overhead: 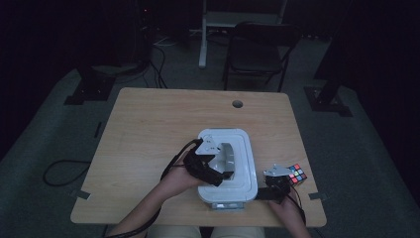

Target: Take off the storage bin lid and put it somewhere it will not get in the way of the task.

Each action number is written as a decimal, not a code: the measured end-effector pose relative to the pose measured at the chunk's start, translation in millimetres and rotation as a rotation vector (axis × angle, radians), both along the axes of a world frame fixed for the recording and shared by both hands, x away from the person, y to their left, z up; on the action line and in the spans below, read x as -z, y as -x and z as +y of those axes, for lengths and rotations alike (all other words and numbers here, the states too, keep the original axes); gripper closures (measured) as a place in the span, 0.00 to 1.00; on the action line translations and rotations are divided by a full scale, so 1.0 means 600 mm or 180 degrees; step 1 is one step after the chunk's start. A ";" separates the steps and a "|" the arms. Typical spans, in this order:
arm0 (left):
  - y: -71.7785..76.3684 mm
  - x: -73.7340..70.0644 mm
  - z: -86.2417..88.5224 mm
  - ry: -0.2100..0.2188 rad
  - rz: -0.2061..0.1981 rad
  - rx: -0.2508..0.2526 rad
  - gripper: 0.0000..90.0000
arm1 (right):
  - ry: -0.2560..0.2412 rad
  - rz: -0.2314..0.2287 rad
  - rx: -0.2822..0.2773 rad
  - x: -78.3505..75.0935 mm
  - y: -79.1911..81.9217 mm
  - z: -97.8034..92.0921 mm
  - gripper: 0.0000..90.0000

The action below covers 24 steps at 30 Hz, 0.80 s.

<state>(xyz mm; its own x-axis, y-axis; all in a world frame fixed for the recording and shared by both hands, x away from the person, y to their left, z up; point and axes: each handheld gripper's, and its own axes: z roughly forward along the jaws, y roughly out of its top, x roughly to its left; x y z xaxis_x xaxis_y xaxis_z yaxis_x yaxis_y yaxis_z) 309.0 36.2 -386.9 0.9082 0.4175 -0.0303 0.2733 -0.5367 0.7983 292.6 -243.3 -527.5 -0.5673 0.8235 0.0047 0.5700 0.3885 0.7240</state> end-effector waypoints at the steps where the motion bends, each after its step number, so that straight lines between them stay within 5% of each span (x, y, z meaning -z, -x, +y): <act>1: -0.001 0.000 -0.004 -0.0019 0.0005 -0.0002 0.16 | 0.0000 0.0000 0.0000 0.000 0.000 0.000 0.14; 17: 0.000 0.012 -0.041 -0.0244 0.0125 0.0061 0.24 | 0.0000 -0.0001 -0.0002 0.000 0.000 0.000 0.14; 24: 0.004 0.012 -0.048 -0.0326 0.0054 0.0100 0.27 | 0.0000 -0.0001 -0.0001 0.000 0.000 0.000 0.14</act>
